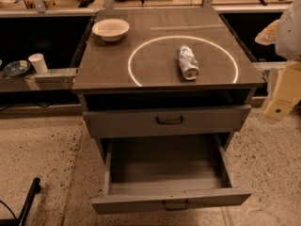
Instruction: Close middle drawer
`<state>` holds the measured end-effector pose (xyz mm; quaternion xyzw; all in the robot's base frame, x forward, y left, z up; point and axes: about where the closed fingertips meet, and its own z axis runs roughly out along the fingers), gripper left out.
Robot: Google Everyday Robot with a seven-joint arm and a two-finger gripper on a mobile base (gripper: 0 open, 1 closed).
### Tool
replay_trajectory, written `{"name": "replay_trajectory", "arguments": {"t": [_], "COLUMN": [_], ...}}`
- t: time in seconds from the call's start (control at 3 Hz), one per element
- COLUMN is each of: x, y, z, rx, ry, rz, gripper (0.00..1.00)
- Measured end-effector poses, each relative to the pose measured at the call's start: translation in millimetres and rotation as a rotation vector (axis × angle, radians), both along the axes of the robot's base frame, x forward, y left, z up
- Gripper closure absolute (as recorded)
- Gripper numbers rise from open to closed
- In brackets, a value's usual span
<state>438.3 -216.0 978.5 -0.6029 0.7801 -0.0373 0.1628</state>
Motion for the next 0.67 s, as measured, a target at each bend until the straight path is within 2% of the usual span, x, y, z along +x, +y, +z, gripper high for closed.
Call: {"name": "replay_trajectory", "arguments": {"t": [0.33, 0.67], "x": [1, 5], "y": [0, -3], "z": [-8, -52], "rx": [0.002, 0.014], "ry": [0.011, 0.070], "rz": [0.001, 0.006], "gripper": [0.00, 0.00]}}
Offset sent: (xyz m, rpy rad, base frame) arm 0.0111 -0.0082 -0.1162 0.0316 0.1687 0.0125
